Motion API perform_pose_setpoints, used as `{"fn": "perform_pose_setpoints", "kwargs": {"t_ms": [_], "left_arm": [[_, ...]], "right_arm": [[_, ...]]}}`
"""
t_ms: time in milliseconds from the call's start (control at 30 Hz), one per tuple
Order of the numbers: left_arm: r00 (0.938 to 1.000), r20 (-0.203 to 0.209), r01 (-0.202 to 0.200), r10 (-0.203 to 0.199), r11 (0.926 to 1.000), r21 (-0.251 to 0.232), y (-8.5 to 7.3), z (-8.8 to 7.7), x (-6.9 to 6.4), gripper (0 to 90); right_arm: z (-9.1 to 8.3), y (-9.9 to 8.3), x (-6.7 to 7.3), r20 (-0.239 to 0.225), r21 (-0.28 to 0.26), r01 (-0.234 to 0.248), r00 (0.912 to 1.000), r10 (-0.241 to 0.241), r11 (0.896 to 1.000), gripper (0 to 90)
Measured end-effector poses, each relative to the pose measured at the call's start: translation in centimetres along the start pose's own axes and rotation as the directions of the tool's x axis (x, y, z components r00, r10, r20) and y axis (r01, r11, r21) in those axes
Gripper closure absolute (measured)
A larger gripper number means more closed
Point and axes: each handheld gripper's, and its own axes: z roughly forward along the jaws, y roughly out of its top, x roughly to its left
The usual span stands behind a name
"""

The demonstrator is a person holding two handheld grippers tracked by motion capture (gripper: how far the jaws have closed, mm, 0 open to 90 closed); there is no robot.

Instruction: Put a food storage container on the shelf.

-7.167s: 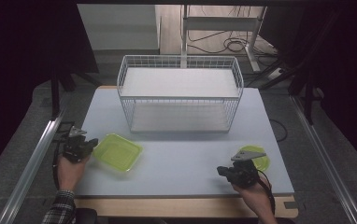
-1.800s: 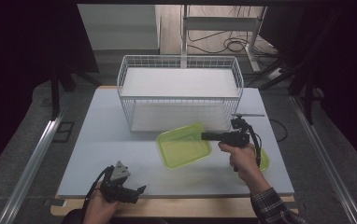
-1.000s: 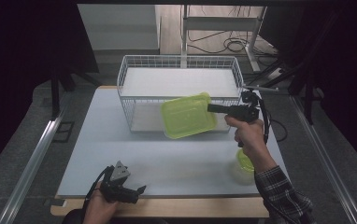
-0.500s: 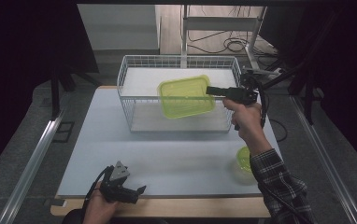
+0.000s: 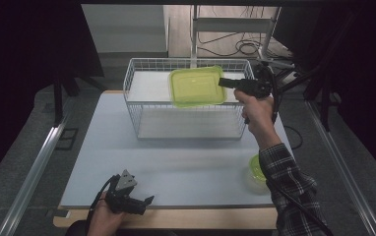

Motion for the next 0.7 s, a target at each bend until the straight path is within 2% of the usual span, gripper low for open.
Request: {"fn": "perform_pose_setpoints", "kwargs": {"t_ms": [300,667,700], "left_arm": [[1.0,0.003,-0.002,0.002,1.0,0.002,0.0,0.0,0.0,1.0],[1.0,0.005,-0.007,0.007,0.9999,0.008,0.0,0.1,-0.1,1.0],[0.9999,0.005,-0.009,0.009,0.9999,0.009,0.0,0.1,-0.1,1.0]], "right_arm": [[1.5,1.2,-0.4,0.055,-0.02,-0.007,0.9985,0.008,1.0,79.8],[3.1,1.4,-0.5,0.095,-0.024,-0.012,0.9954,0.015,1.0,79.8],[3.3,1.5,-0.5,0.109,-0.025,-0.009,0.994,0.011,1.0,79.8]]}}
